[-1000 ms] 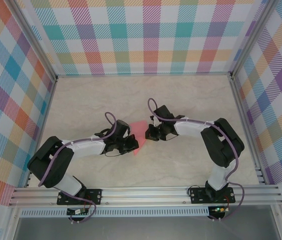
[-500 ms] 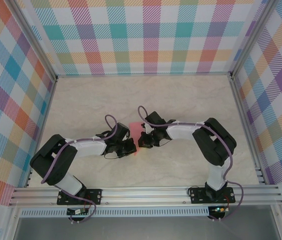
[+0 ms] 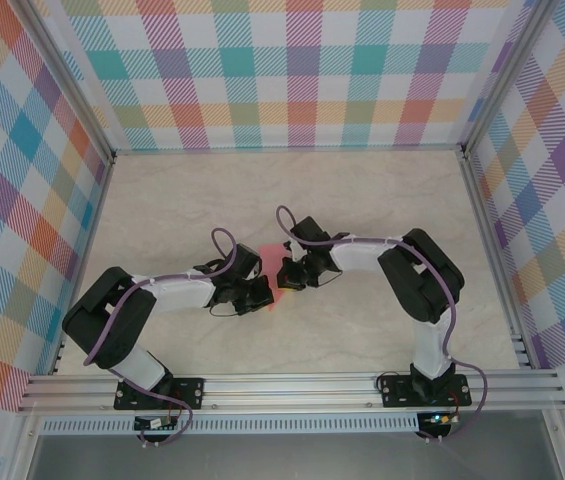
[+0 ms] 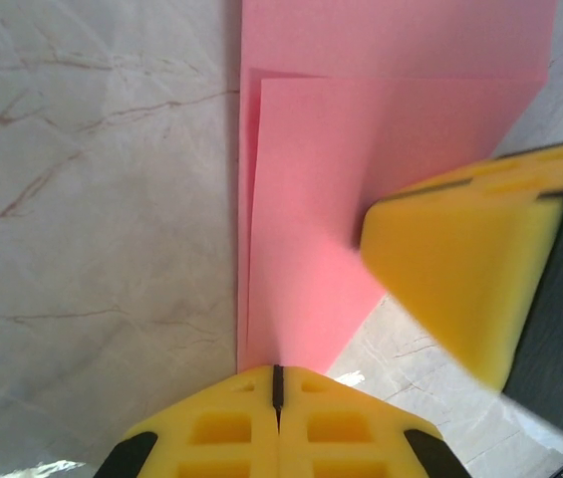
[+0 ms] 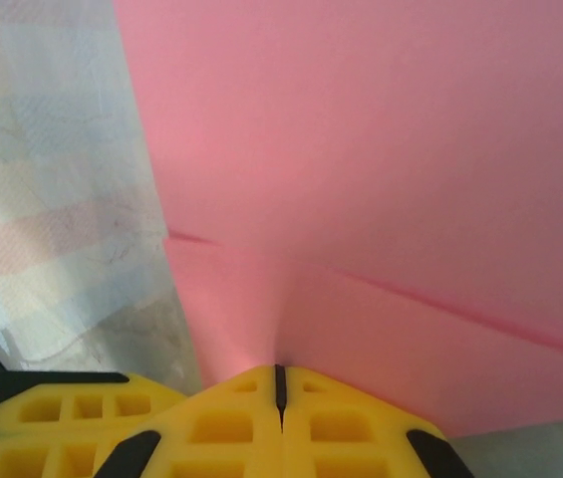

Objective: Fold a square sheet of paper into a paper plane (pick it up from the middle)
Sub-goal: Third fold the triangle at the center of the table.

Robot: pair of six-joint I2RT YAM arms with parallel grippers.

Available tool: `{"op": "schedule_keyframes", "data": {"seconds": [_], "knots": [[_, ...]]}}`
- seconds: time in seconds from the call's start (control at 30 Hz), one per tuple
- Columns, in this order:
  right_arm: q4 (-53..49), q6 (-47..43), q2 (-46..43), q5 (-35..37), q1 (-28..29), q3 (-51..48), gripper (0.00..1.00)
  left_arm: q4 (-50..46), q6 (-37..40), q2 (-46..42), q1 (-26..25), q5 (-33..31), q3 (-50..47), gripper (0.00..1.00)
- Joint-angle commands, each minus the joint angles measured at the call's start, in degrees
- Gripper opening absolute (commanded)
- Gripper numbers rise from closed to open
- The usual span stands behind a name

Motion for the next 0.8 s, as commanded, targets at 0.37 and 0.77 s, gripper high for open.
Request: {"op": "schedule_keyframes", "data": {"seconds": [0.37,0.77], "knots": [[-4.46,-2.76,-2.93,8.95,-7.52,2.85,0.04,-8.97,5.45,-1.28,-1.94,-4.88,1.39,0.00],[-2.77,1.40,-12.96,3.15,-7.48,-5.46,0.42,-8.58,6.54,-2.65,-3.41,-15.12,9.47,0.07]]}}
